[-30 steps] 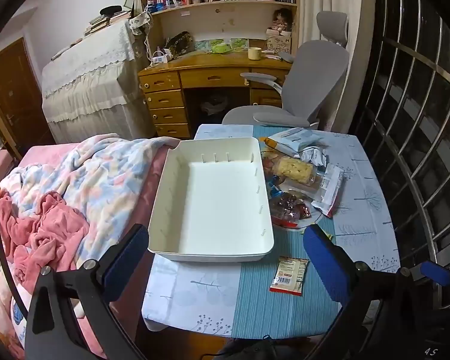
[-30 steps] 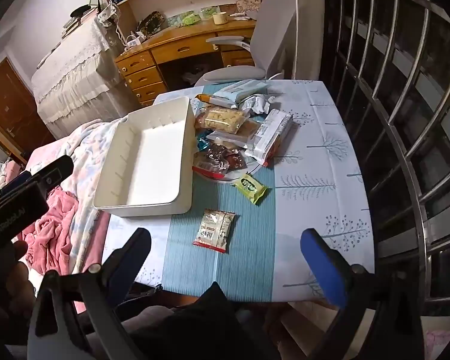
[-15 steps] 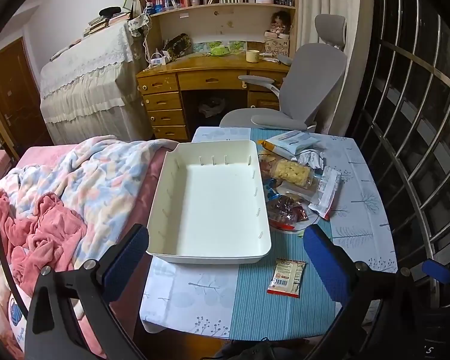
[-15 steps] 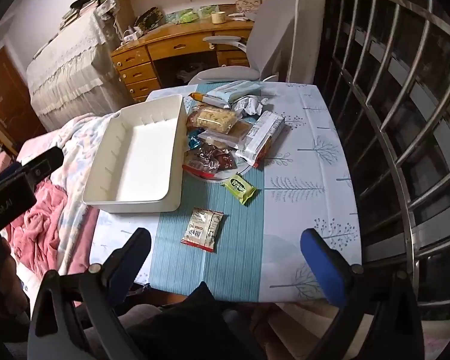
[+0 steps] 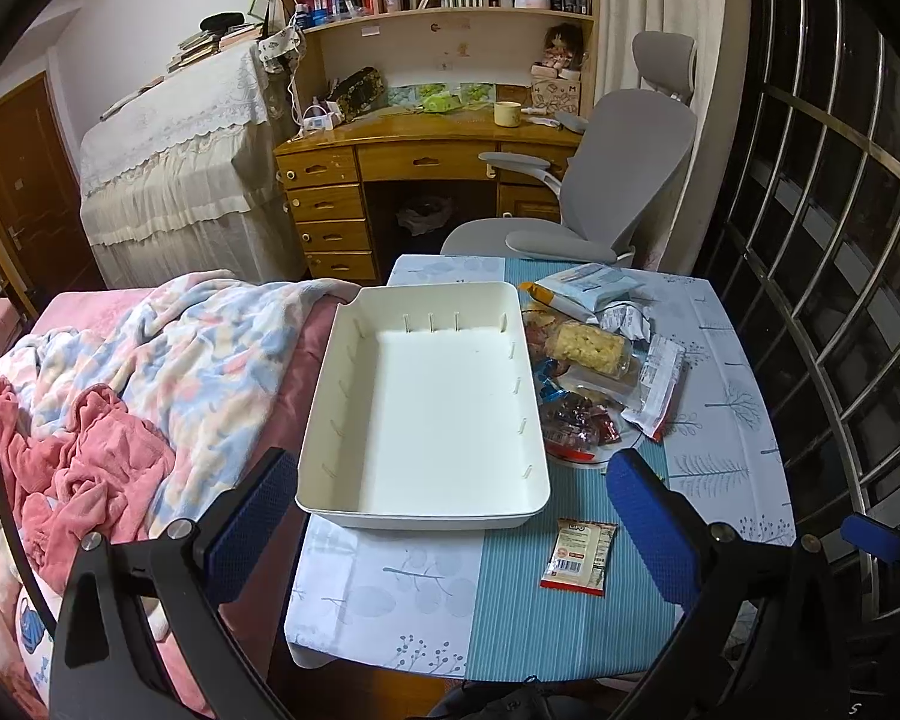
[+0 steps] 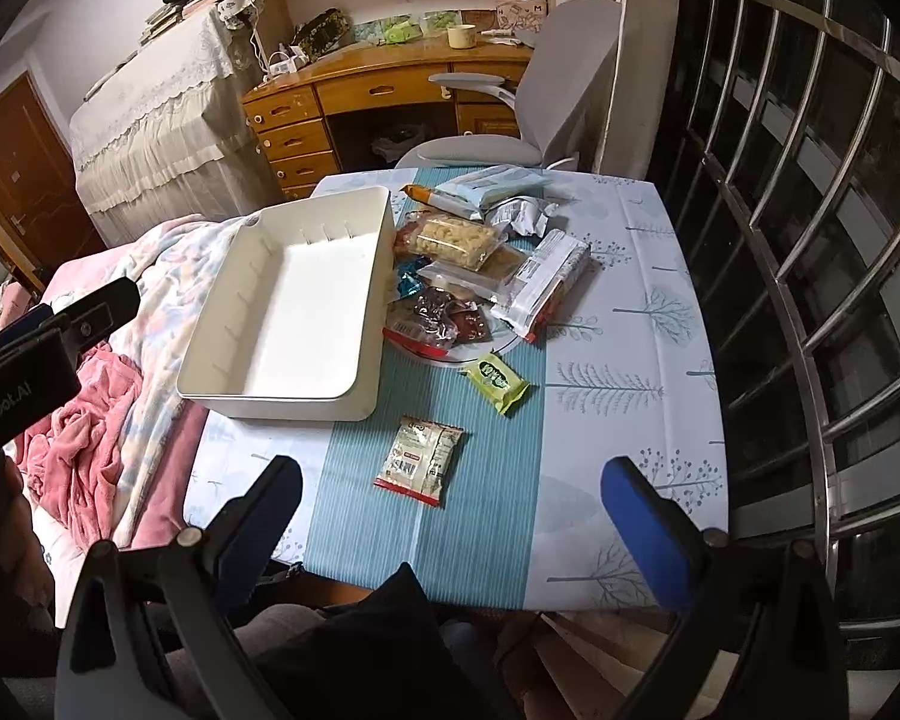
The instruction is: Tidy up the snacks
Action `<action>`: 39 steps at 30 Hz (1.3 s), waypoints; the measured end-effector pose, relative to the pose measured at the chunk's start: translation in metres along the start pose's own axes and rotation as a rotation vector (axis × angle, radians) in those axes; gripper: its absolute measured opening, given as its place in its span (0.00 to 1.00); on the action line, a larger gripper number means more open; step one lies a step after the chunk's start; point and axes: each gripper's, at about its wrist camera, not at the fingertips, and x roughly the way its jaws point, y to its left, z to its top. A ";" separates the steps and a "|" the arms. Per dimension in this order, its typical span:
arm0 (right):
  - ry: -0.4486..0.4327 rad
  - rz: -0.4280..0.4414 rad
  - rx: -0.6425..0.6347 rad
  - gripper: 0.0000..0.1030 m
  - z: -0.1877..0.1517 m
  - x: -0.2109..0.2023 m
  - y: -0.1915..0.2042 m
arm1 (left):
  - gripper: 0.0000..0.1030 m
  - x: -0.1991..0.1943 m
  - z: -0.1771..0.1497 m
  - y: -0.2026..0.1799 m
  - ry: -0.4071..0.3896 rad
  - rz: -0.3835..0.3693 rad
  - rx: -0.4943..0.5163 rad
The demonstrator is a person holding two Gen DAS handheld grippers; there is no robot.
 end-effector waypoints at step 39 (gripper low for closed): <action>0.027 0.015 0.063 0.97 0.023 0.036 -0.006 | 0.99 0.068 0.007 0.004 0.158 -0.051 0.053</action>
